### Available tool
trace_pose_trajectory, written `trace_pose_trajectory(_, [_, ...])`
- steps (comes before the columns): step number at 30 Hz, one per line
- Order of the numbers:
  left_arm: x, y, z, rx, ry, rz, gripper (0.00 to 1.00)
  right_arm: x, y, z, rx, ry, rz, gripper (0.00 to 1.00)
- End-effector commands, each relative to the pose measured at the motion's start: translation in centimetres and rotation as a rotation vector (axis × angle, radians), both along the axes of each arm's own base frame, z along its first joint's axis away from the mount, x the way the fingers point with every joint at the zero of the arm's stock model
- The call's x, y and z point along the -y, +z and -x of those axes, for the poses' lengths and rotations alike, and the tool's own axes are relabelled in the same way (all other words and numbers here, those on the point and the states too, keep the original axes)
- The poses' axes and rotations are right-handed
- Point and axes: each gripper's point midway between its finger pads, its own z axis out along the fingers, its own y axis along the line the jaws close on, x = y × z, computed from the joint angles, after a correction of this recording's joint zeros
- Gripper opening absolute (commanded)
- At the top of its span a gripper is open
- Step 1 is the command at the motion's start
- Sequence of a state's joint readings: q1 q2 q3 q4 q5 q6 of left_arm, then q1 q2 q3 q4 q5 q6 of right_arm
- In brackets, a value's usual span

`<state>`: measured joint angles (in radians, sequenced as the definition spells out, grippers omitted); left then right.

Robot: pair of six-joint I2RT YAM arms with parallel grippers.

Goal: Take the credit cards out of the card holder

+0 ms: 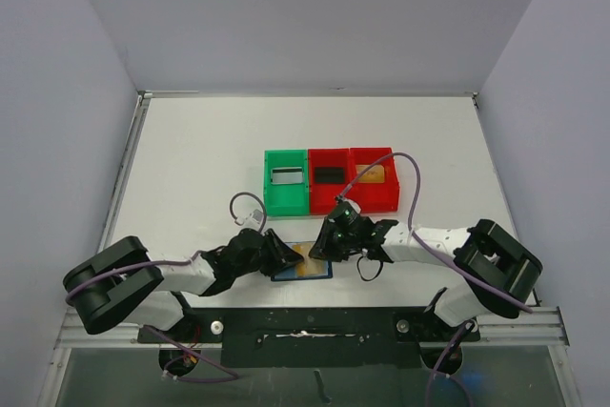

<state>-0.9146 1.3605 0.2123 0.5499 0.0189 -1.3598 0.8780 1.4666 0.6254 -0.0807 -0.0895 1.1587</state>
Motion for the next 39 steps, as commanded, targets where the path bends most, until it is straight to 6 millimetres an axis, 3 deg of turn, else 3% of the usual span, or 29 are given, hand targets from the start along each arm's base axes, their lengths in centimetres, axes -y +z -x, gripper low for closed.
trace_pose_trajectory(1, [-0.6, -1.7, 0.5, -0.028, -0.010, -0.061, 0.25, 1.0, -2.1, 1.2, -0.048, -0.022, 0.028, 0.19])
trace_pose_trajectory(5, [-0.4, -1.1, 0.4, -0.006, -0.007, -0.020, 0.07, 1.1, -2.3, 1.4, -0.059, -0.020, 0.034, 0.18])
trace_pose_trajectory(8, [-0.6, -1.1, 0.4, -0.009, 0.001, -0.026, 0.00, 1.1, -2.1, 1.3, -0.058, -0.016, 0.043, 0.18])
trace_pose_trajectory(15, [-1.2, -0.1, 0.6, 0.024, -0.022, -0.075, 0.00, 1.4, -1.1, 0.4, 0.010, -0.007, 0.052, 0.19])
trace_pose_trajectory(22, [-2.0, 2.6, -0.4, 0.102, -0.037, -0.149, 0.00, 1.1, 2.8, -1.6, 0.159, -0.002, -0.032, 0.26])
trace_pose_trajectory(28, [-1.9, 3.9, -0.4, 0.114, -0.062, -0.161, 0.00, 1.5, 5.7, -3.1, 0.239, -0.030, -0.065, 0.54])
trace_pose_trajectory(39, [-2.3, 4.0, -0.4, 0.108, -0.080, -0.219, 0.00, 1.9, 9.1, -3.4, 0.306, -0.026, -0.179, 0.68])
